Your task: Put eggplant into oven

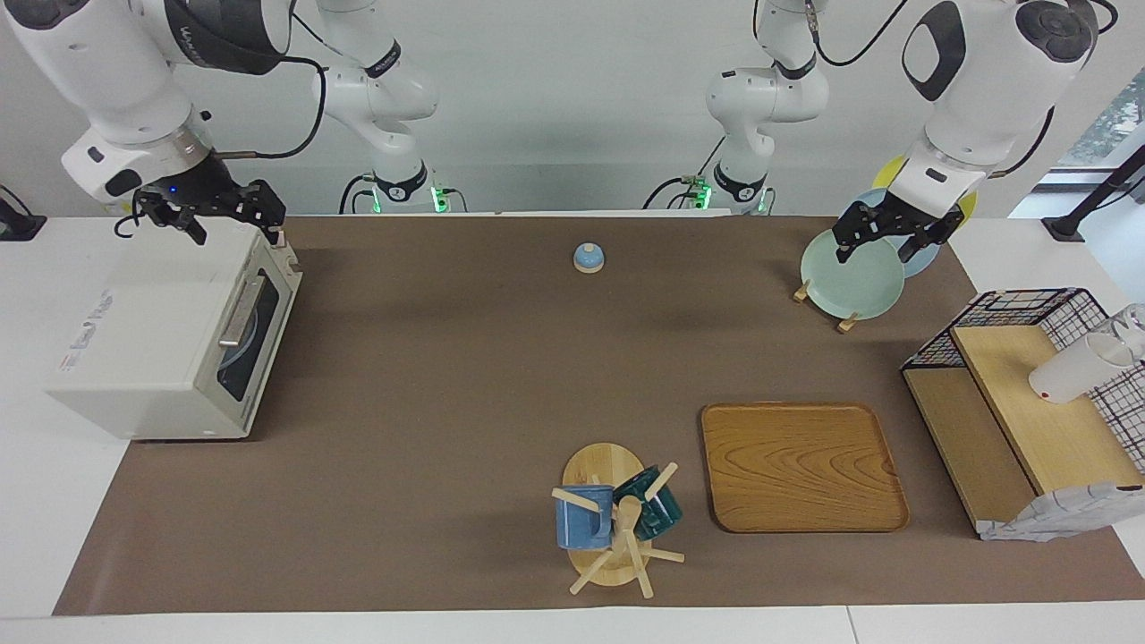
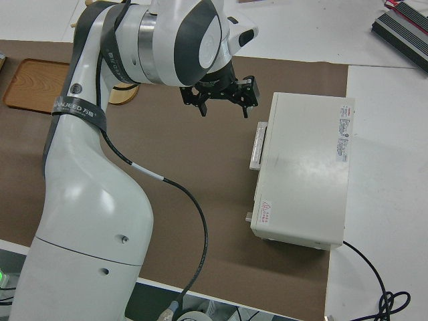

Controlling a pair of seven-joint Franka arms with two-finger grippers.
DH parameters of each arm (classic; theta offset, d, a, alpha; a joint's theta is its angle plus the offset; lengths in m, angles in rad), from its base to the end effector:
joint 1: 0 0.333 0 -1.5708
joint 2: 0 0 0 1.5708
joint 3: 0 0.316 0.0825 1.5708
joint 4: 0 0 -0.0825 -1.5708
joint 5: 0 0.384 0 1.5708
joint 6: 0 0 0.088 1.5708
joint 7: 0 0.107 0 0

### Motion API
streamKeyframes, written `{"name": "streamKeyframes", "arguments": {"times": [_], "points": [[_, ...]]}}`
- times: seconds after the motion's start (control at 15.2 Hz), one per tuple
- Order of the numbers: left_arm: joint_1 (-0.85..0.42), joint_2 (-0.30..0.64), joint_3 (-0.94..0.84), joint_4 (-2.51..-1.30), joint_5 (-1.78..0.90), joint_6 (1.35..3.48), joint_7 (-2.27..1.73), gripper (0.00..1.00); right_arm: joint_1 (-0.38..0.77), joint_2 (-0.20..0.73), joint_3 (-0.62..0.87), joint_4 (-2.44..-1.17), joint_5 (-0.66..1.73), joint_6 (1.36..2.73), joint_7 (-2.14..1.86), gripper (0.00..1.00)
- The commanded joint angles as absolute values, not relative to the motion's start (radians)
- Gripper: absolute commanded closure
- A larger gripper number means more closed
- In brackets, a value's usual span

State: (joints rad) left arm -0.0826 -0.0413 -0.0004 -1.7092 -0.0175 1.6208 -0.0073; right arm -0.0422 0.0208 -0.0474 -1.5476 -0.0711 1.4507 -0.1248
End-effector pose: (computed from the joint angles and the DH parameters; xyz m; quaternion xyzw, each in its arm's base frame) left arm 0.5404 -0.0468 0.5860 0.9990 -0.0372 -0.0239 0.0076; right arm 0.5448 -0.0570 0.6144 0.9975 0.0154 -0.0623 0.0295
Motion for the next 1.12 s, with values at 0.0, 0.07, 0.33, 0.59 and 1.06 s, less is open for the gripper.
{"name": "streamKeyframes", "arguments": {"times": [0.0,0.07,0.33,0.59,1.06], "points": [[-0.072,-0.048,-0.008,-1.710,0.000,1.621,-0.015,0.00,-0.051,0.031,-0.038,-1.531,-0.064,1.459,-0.141,0.00],[-0.072,-0.048,-0.008,-1.710,0.000,1.621,-0.015,0.00,-0.046,0.032,-0.035,-1.531,-0.074,1.489,-0.156,0.00],[-0.072,-0.046,-0.008,-1.709,0.000,1.621,-0.015,0.00,-0.051,0.031,-0.034,-1.531,-0.057,1.516,-0.160,0.00],[-0.072,-0.048,-0.008,-1.710,0.000,1.620,-0.015,0.00,-0.052,0.031,-0.035,-1.532,-0.007,1.499,-0.150,0.00],[-0.072,-0.046,-0.008,-1.710,0.000,1.621,-0.015,0.00,-0.055,0.031,-0.041,-1.532,-0.011,1.494,-0.156,0.00]]}}
